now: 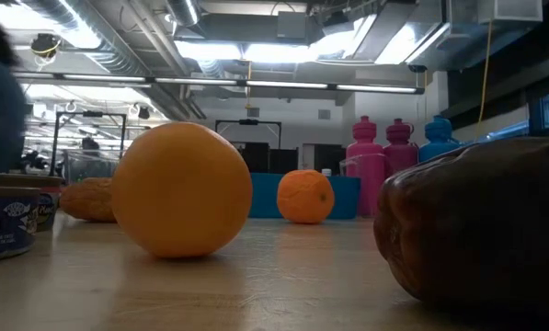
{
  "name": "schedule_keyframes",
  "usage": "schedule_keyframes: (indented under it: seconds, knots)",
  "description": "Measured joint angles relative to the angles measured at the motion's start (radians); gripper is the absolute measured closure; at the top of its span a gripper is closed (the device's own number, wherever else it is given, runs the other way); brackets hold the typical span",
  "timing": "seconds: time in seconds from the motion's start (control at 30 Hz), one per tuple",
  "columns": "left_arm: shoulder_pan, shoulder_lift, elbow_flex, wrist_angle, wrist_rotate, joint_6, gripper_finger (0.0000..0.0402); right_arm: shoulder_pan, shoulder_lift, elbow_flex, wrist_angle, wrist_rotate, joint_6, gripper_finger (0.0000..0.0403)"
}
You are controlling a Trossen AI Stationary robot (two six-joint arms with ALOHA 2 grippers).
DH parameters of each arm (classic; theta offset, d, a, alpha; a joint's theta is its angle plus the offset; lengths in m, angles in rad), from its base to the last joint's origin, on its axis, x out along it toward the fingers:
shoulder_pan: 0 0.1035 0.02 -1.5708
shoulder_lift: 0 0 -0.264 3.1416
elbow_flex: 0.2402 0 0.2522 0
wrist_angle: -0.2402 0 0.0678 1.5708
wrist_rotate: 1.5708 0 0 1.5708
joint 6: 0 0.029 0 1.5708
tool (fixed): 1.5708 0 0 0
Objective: Pick & Place Food Item
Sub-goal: Put the lemon into the blue bin
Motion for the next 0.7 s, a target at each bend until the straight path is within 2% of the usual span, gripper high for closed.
schedule_keyframes:
  seconds: [0.03, 0.1, 0.33, 0.43, 0.6, 0.7]
  knots:
    - [0.019, -0.002, 0.000, -0.028, -0.033, -0.021, 0.0243, -0.001, -0.023, 0.000, -0.041, 0.047, -0.017, 0.0126]
    - [0.076, 0.002, 0.001, -0.078, -0.034, -0.061, 0.0243, 0.000, -0.065, 0.000, -0.107, 0.137, -0.037, 0.0131]
    - [0.296, 0.161, -0.002, -0.198, 0.028, -0.136, 0.0243, 0.042, -0.180, -0.001, -0.289, 0.354, 0.004, 0.0138]
    - [0.377, 0.243, -0.001, -0.235, 0.105, -0.161, 0.0244, 0.077, -0.222, -0.001, -0.328, 0.432, 0.036, 0.0140]
    - [0.442, 0.352, -0.002, -0.265, 0.195, -0.161, 0.0245, 0.150, -0.282, -0.001, -0.428, 0.563, 0.067, 0.0140]
    - [0.453, 0.406, 0.000, -0.290, 0.198, -0.121, 0.0245, 0.193, -0.304, -0.001, -0.519, 0.658, 0.120, 0.0140]
